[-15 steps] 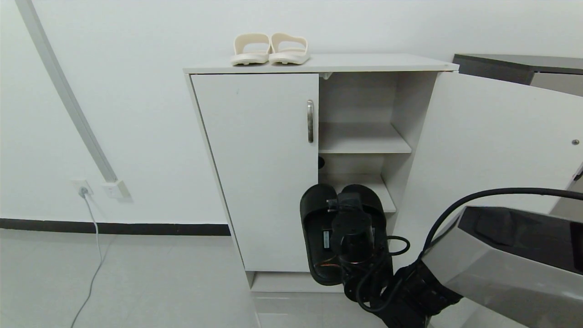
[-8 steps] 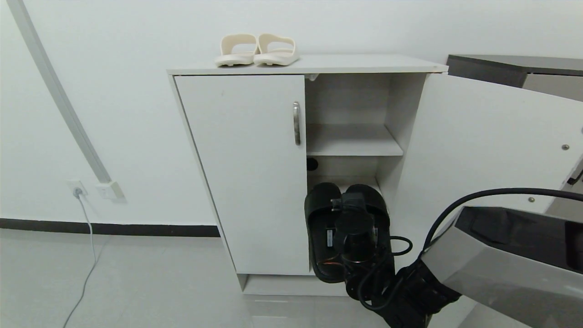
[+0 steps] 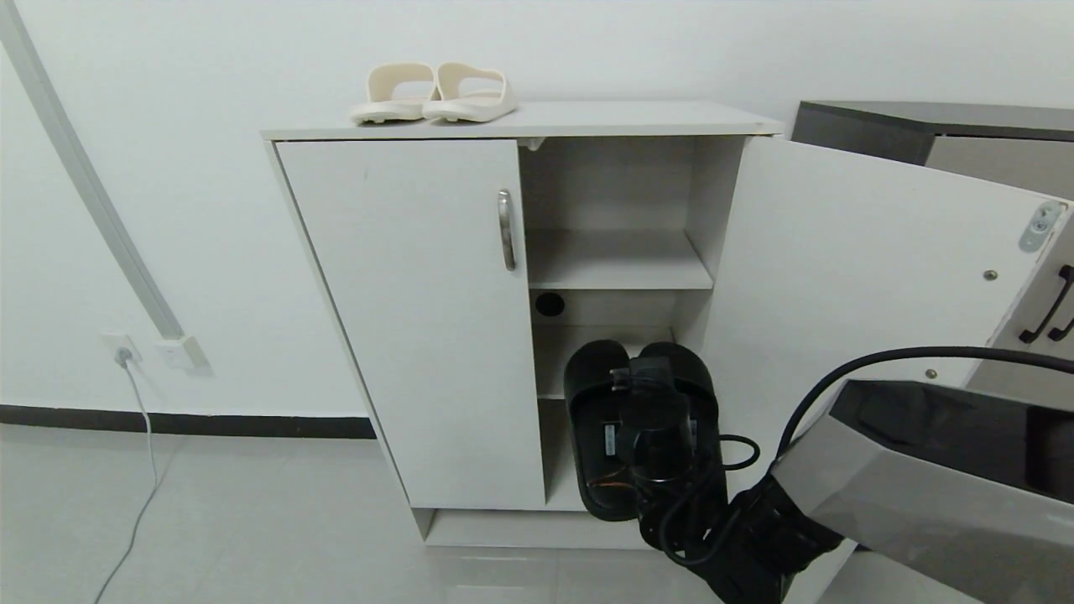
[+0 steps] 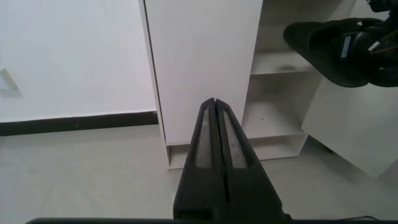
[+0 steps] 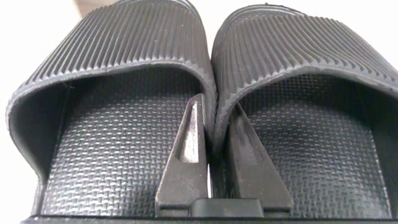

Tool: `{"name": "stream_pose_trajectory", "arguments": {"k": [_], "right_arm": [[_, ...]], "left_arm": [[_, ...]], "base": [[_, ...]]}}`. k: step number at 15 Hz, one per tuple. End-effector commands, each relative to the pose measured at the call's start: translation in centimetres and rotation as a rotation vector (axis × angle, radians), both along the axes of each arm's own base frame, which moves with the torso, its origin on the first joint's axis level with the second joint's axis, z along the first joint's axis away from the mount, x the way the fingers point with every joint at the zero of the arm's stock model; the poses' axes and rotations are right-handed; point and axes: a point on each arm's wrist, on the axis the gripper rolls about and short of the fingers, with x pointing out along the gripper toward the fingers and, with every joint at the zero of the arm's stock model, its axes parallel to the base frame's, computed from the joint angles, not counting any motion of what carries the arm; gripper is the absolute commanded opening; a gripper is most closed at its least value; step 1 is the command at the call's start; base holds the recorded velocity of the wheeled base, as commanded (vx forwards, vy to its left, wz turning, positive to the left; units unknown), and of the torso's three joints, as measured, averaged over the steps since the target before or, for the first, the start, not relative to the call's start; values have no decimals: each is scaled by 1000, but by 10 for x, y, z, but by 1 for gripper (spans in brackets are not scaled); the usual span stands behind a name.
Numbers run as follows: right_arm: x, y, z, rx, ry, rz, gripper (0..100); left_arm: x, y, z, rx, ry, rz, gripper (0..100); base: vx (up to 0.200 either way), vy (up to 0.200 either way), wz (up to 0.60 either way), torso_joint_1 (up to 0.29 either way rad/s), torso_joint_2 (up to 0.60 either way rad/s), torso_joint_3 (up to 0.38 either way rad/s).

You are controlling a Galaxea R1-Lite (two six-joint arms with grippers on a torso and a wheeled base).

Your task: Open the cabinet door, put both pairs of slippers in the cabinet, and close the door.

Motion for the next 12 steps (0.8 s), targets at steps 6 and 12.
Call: {"name": "stream_pose_trajectory", "arguments": {"k": [6,12], "right_arm": [[16,4,-15,-2,1,-17,0],[16,4,-17,-3,3,-18,0]], "left_arm": [[0,0,0,-3,3,1,0],[0,0,0,-3,3,1,0]], "base": [[0,0,0,0,0,0],[0,0,0,0,0,0]]}}
